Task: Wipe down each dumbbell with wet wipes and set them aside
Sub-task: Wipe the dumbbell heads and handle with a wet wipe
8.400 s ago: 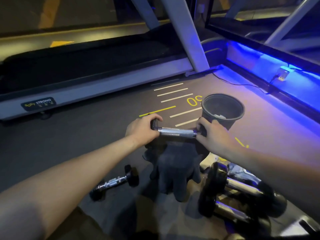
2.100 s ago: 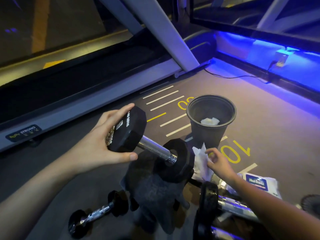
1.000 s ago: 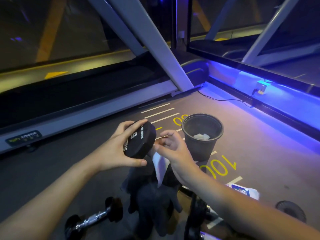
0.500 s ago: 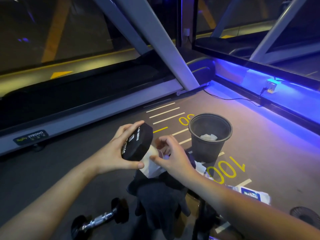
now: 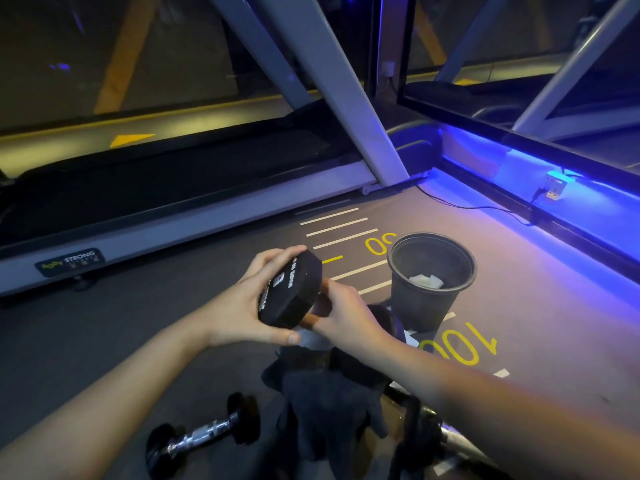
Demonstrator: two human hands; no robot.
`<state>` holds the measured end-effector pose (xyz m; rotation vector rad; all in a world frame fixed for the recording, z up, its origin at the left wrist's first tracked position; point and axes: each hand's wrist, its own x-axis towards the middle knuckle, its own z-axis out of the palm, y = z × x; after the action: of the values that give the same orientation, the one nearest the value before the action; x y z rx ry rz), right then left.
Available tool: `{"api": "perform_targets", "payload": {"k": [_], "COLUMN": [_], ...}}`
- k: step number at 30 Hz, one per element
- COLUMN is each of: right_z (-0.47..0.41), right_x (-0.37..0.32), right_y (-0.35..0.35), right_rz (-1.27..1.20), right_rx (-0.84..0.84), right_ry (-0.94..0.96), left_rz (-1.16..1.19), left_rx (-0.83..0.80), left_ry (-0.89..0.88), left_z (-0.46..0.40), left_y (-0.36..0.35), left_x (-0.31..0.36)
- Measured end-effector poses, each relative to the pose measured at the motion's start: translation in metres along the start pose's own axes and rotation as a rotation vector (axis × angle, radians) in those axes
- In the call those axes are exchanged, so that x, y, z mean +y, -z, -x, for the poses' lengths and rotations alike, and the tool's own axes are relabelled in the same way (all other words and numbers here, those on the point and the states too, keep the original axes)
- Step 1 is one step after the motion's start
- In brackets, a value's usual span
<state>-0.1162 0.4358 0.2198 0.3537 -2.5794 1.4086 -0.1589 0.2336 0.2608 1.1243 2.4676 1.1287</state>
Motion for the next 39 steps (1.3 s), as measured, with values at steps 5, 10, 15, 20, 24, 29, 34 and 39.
{"api": "perform_targets", "payload": {"k": [5, 10, 15, 20, 24, 29, 34, 39], "right_z": [-0.002, -0.006, -0.019, -0.003, 0.005, -0.010, -0.019, -0.012], "right_x": [0.003, 0.005, -0.001, 0.007, 0.011, 0.007, -0.001, -0.004], "right_y": [-0.007, -0.002, 0.021, -0.007, -0.030, 0.000, 0.020, 0.017], "right_rz": [-0.098, -0.052, -0.031, -0.082, 0.021, -0.105, -0.236, -0.200], "right_rx": [0.068, -0.057, -0.289, 0.017, 0.175, -0.105, -0.288, -0.195], "right_ry": [-0.007, 0.031, 0.027, 0.016, 0.013, 0.028, -0.114, -0.110], "left_rz": [-0.011, -0.017, -0.030, -0.012, -0.008, 0.005, -0.046, -0.074], "left_rx": [0.006, 0.016, -0.001, 0.033, 0.036, 0.034, -0.003, -0.016], "left_ry": [0.003, 0.018, 0.018, 0.032, 0.040, 0.048, 0.018, -0.017], "left_z": [0.000, 0.003, 0.001, 0.000, -0.001, 0.000, -0.001, -0.004], "left_y": [0.001, 0.003, 0.004, 0.003, 0.003, 0.003, 0.004, 0.002], "left_x": [-0.001, -0.003, -0.002, 0.001, 0.004, 0.002, 0.006, 0.010]}}
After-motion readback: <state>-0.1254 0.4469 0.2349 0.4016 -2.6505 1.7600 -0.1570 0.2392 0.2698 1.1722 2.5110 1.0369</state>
